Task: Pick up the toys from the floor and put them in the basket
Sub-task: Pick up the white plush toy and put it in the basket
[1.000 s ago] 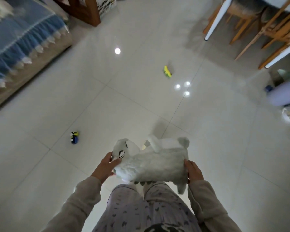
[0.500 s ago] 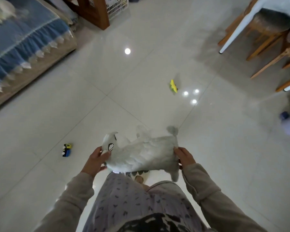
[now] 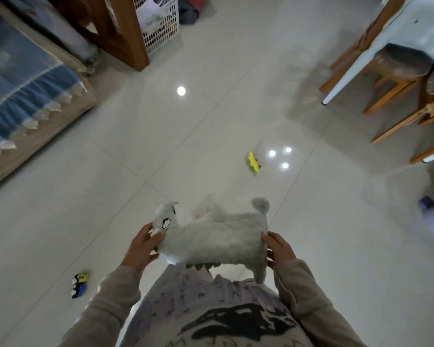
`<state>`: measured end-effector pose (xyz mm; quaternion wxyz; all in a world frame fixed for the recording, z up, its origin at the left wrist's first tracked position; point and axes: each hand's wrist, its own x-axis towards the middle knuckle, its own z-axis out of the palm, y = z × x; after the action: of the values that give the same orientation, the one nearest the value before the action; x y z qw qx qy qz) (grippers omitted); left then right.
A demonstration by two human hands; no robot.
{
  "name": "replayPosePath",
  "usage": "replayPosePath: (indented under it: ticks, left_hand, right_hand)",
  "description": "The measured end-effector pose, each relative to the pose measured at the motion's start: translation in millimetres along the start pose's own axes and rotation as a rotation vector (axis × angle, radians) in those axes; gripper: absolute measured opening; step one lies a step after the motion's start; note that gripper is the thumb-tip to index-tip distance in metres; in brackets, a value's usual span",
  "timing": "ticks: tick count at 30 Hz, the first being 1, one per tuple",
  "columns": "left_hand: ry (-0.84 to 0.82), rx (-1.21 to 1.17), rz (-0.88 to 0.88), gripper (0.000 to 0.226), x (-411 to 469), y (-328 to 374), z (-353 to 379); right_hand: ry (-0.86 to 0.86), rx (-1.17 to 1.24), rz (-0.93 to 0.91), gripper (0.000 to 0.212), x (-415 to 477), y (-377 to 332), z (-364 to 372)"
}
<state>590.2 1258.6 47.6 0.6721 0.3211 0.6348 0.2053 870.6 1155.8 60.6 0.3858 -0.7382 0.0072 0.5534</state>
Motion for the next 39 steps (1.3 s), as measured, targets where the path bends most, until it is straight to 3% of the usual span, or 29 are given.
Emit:
replayPosePath:
  ticks: [9, 15, 25, 33, 39]
  left_hand:
    - [-0.192, 0.124, 0.06, 0.014, 125, 180, 56]
    - [-0.214, 0.123, 0.084, 0.02, 197, 260, 86]
    - [-0.036, -0.044, 0.014, 0.014, 296, 351, 152]
    - [0.051, -0.122, 0.02, 0.016, 380, 436, 169]
    - [0.073, -0.152, 0.004, 0.014, 466, 500, 175]
  right_hand:
    - [0.189, 0.212, -0.095, 0.033, 86, -144, 27]
    - [0.17, 0.222, -0.156, 0.027, 143, -230, 43]
    - [0.071, 0.093, -0.18, 0.012, 263, -400, 60]
    - [-0.097, -0.048, -0.204, 0.021, 338, -541, 97]
    - [-0.131, -0.093, -0.226, 0.021, 400, -626, 141]
